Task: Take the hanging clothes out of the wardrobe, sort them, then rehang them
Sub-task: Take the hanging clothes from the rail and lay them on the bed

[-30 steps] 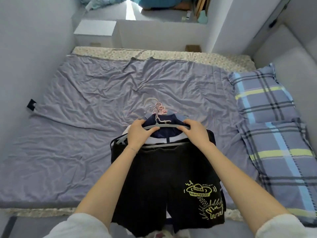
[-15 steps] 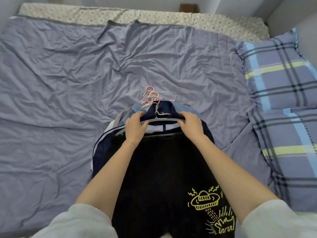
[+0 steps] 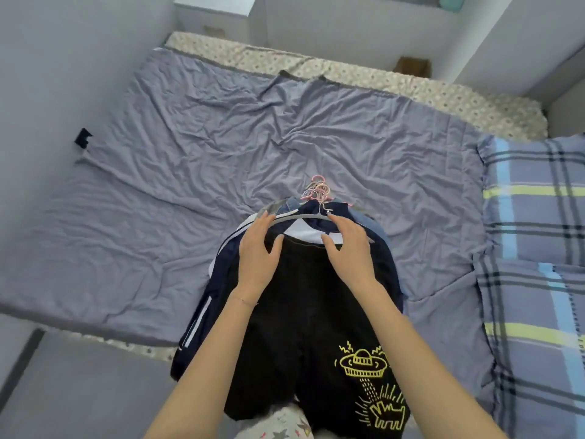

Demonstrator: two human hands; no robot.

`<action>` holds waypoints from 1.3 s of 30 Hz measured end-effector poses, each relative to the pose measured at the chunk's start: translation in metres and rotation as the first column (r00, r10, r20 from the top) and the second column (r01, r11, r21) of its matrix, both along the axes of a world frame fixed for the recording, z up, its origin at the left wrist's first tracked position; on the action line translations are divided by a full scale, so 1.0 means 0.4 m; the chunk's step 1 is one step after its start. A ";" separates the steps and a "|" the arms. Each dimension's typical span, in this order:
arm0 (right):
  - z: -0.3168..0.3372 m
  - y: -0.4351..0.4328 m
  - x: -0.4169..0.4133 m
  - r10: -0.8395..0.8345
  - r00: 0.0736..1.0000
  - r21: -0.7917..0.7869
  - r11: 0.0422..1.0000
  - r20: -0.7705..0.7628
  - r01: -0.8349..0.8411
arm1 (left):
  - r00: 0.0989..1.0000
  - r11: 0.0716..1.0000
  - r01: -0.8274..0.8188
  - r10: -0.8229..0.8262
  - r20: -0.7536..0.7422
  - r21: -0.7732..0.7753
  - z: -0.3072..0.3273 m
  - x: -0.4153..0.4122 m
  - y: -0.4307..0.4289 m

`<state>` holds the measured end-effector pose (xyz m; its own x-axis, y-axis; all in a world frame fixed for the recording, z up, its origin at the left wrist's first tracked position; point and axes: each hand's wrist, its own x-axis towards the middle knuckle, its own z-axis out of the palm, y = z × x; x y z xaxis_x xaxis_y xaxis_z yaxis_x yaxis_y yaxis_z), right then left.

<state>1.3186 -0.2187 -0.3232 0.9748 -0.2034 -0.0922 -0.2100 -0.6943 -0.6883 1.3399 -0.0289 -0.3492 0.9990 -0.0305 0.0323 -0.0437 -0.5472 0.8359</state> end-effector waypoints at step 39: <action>0.382 0.711 -2.018 0.679 -0.672 0.041 -0.712 0.295 -0.701 | -0.527 -0.558 -0.827 0.810 0.257 0.063 0.389 -2.478 0.058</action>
<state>0.5113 0.0657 -0.1705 -0.5348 0.8230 0.1915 0.4639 0.4754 -0.7475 0.3487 -0.0058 -0.1935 -0.4952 0.8205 0.2857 0.6383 0.1205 0.7603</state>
